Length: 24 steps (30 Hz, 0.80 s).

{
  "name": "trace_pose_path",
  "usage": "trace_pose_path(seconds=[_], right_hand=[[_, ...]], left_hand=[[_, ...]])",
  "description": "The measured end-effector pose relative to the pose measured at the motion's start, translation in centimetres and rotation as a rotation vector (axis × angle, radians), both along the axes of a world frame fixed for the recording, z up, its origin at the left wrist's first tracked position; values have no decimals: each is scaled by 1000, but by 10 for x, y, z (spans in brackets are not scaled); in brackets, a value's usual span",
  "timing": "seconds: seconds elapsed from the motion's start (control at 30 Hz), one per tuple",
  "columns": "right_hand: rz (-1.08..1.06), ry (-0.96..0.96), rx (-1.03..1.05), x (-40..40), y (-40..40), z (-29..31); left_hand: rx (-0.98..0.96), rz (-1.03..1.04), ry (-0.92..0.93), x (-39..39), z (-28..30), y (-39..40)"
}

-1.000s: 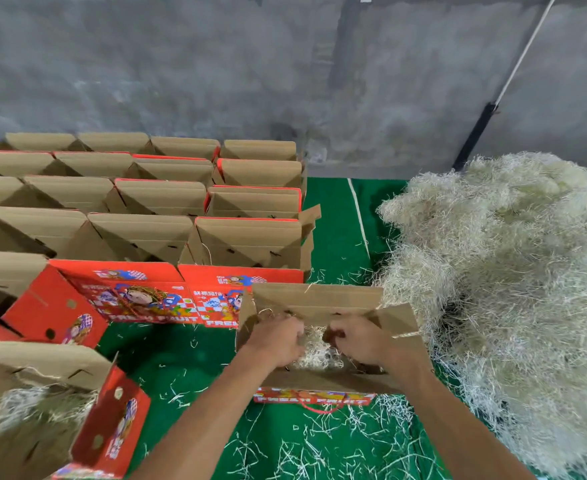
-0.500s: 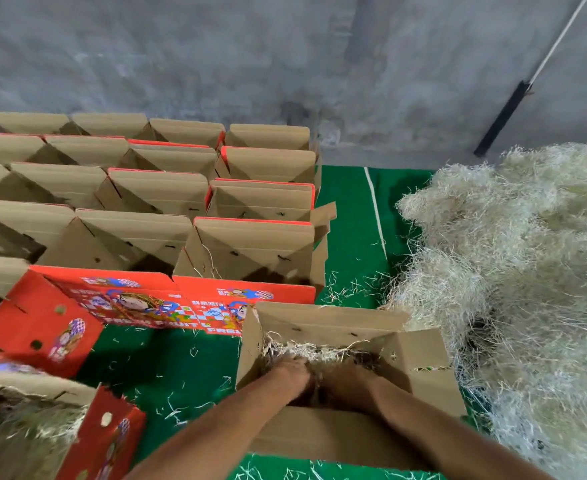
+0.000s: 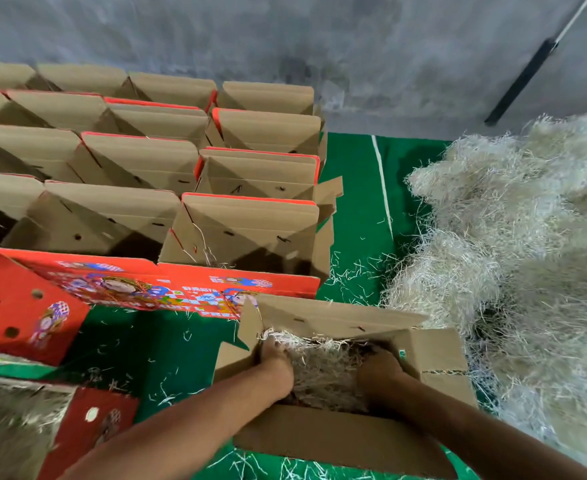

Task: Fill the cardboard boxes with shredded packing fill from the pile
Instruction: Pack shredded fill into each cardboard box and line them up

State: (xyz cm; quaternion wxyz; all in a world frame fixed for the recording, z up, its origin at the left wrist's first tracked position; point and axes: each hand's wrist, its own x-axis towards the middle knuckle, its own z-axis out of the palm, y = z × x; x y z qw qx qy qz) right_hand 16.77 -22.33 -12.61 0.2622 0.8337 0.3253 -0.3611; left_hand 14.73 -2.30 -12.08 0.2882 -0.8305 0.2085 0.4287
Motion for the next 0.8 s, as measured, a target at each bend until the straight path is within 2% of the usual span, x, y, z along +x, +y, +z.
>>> trace_pose_path(seconds=[0.07, 0.13, 0.2, 0.27, 0.3, 0.4, 0.5, 0.6, 0.7, 0.8], right_hand=[[60, -67, 39, -2, 1, 7], [129, -120, 211, -1, 7, 11], [224, -136, 392, 1, 12, 13], [285, -174, 476, 3, 14, 10], [286, -178, 488, 3, 15, 6], [165, -57, 344, -2, 15, -8], [218, -158, 70, -5, 13, -12], [214, -193, -88, -13, 13, -15], [147, -169, -80, -14, 21, -9], [121, -176, 151, -4, 27, -1]], left_hand=[[-49, 34, 9, -1, 13, -2], [-215, 25, -18, -1, 24, -9], [-421, -80, -112, 2, 29, -17], [-480, -236, -168, 5, 26, -21], [-449, -262, -145, 7, 19, -20], [-296, -89, -11, 12, -2, -12], [-238, 41, 43, 13, -9, -3], [-120, -31, 38, 9, -7, 7], [-77, -28, 29, 3, -12, 7], [-253, 42, -37, 1, -9, 2]])
